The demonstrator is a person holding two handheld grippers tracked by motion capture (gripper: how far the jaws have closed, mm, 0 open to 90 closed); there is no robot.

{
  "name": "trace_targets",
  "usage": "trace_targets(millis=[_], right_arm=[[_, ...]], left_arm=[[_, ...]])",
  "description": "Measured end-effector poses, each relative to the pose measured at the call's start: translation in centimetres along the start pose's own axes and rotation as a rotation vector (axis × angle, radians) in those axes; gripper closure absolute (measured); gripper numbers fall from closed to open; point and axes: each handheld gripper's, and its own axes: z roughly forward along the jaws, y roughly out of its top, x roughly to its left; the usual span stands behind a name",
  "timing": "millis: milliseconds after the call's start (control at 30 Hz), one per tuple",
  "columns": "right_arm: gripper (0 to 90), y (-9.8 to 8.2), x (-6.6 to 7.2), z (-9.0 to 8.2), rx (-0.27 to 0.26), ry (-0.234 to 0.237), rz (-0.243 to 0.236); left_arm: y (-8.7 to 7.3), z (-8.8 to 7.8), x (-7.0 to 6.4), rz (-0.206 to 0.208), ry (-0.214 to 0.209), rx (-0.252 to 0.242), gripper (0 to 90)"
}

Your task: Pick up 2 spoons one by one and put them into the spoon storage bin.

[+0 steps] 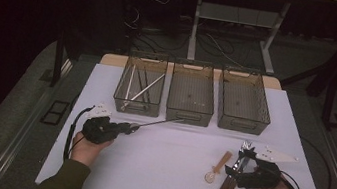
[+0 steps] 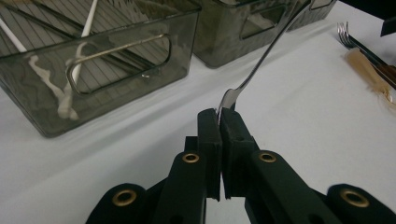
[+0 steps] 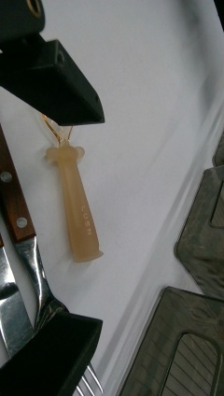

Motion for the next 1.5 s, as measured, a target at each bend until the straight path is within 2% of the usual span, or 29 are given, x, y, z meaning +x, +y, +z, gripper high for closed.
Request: trace_targets(millis=[267,733,1133,1500], right_arm=[[3.1,0.0,0.0,0.0,0.002,-0.002,-0.001],[3.1,0.0,0.0,0.1,0.005,-0.001,0.008],[3.2,-0.1,-0.1,0.0,0.000,0.001,0.007],[3.2,-0.1,-0.1,0.0,-0.005,0.000,0.008]], left_arm=[[1.1,0.5,0.2,-0.010,0.025,-0.038,87.4],[3.8,2.3,0.1,0.007,-0.002,-0.088,87.3],[6.4,5.0,-0.4,0.019,-0.026,-0.105,87.2],[8.9,7.7,-1.3,0.037,-0.018,-0.103,87.3]])
